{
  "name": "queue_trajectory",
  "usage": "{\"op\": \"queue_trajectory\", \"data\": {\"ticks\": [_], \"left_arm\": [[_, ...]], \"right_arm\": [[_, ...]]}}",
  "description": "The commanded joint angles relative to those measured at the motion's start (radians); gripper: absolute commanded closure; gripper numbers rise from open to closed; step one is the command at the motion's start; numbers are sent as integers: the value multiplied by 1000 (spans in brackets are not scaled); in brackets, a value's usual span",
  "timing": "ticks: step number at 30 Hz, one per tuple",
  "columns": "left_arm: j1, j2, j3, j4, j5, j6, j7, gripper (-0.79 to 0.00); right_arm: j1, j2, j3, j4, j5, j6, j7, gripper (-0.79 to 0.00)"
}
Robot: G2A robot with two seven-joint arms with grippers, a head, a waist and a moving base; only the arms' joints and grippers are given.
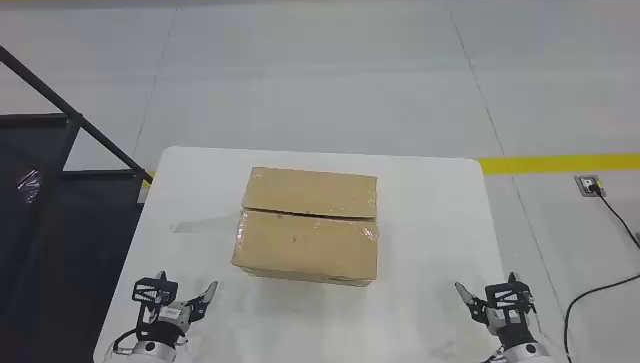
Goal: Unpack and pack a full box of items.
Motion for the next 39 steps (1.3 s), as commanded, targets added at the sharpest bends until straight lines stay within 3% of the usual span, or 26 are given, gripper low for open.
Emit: {"op": "queue_trajectory", "data": {"ticks": [1,7,10,17,20,25,37,39], "left_arm": [[0,0,0,0,0,0,0,-785],[0,0,2,-3,11,-2,7,-785],[15,-3,7,-16,2,-14,72,-785],[33,-6,-50,-17,-124,-91,209,-785],[38,-4,-92,-22,-157,-124,226,-785],[57,-1,-163,-31,-212,-168,246,-785],[57,-1,-163,-31,-212,-168,246,-785],[35,-3,-153,-37,-217,-158,227,-785]], "right_arm": [[0,0,0,0,0,0,0,-785],[0,0,-1,-1,1,-2,0,-785],[3,-2,-18,-22,6,-27,-5,-785],[50,-13,-66,-122,219,-107,79,-785],[92,-19,-103,-157,261,-92,124,-785],[159,-32,-174,-199,263,17,204,-785],[159,-32,-174,-199,263,17,204,-785],[174,-34,-187,-200,417,-103,210,-785]]}}
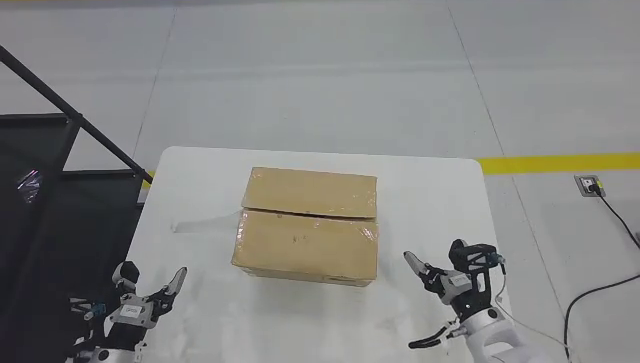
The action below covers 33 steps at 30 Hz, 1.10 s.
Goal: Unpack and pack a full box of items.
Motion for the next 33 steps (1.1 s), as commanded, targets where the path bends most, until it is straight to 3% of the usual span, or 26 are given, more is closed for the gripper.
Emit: {"op": "queue_trajectory", "data": {"ticks": [1,9,14,24,33], "left_arm": [[-28,-1,14,-4,-5,-3,-29,-785],[-155,-1,34,95,-11,-40,-39,-785],[-172,-1,31,122,-39,-94,-16,-785],[-142,-5,22,99,-46,-106,2,-785],[-145,-10,46,95,-34,-92,-5,-785]], "right_arm": [[36,-1,10,31,197,-141,-2,-785],[243,2,-20,215,636,-496,219,-785],[372,8,-35,352,868,-606,400,-785],[518,6,-100,523,864,-569,479,-785],[552,8,-129,577,1067,-677,573,-785]]}}
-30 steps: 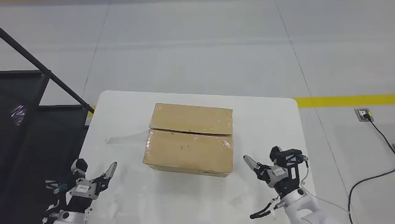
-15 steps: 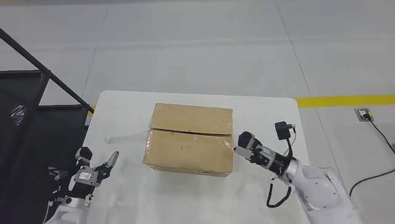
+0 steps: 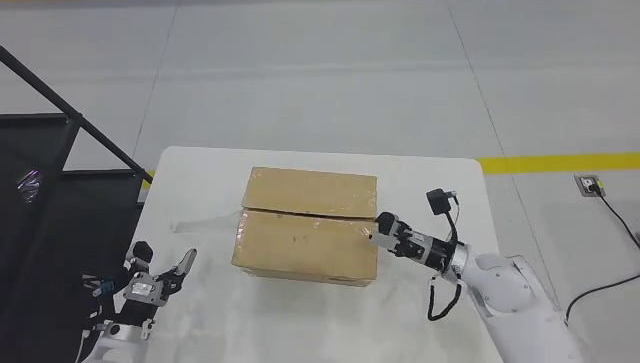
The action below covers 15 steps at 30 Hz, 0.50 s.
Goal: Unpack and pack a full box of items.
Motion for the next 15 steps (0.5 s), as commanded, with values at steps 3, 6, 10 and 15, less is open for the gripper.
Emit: {"op": "queue_trajectory", "data": {"ticks": [3,6,10,15], "left_arm": [[-4,-2,10,-4,6,3,-7,-785],[-6,-3,15,-10,9,5,-9,-785],[-5,-5,19,-26,15,7,-6,-785],[10,-4,9,-56,26,-12,6,-785]], "right_arm": [[2,8,4,-6,149,-53,99,-785],[0,17,14,-20,252,-80,193,-785],[-13,33,23,-69,352,-82,321,-785],[-64,73,12,-218,304,-18,385,-785]]}}
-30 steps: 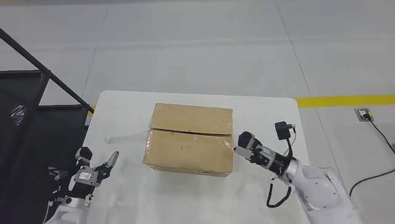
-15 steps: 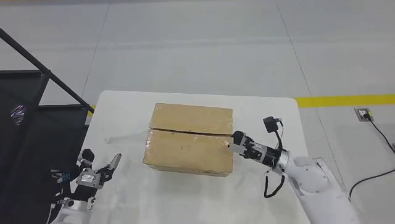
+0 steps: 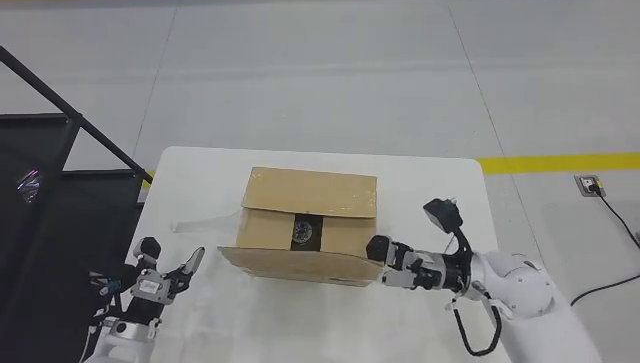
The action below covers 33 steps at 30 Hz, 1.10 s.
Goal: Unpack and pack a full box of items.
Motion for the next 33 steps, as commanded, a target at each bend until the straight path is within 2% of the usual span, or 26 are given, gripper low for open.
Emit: {"op": "queue_trajectory", "data": {"ticks": [1,6,12,15,19,22,26,30,33], "left_arm": [[8,0,-5,-14,9,-8,4,-785],[31,7,-19,-45,60,-96,2,-785],[42,22,-35,-37,175,-245,-43,-785],[30,31,-27,-4,214,-356,-100,-785],[4,42,-32,43,259,-431,-149,-785],[-11,45,-29,73,279,-433,-156,-785],[-29,46,-12,102,284,-416,-158,-785],[-32,46,-9,107,287,-411,-159,-785],[-32,46,-9,107,287,-411,-159,-785]], "right_arm": [[-26,20,-7,-60,-32,15,15,-785],[-77,76,-43,-150,-144,14,14,-785],[-87,129,-114,-157,-267,-4,-4,-785],[-60,139,-160,-127,-313,0,0,-785],[-21,137,-212,-97,-331,-1,-1,-785],[-1,132,-231,-97,-308,-11,-26,-785],[19,124,-232,-102,-201,-11,-119,-785],[45,114,-212,-89,-33,63,-249,-785],[48,113,-210,-86,-18,75,-261,-785]]}}
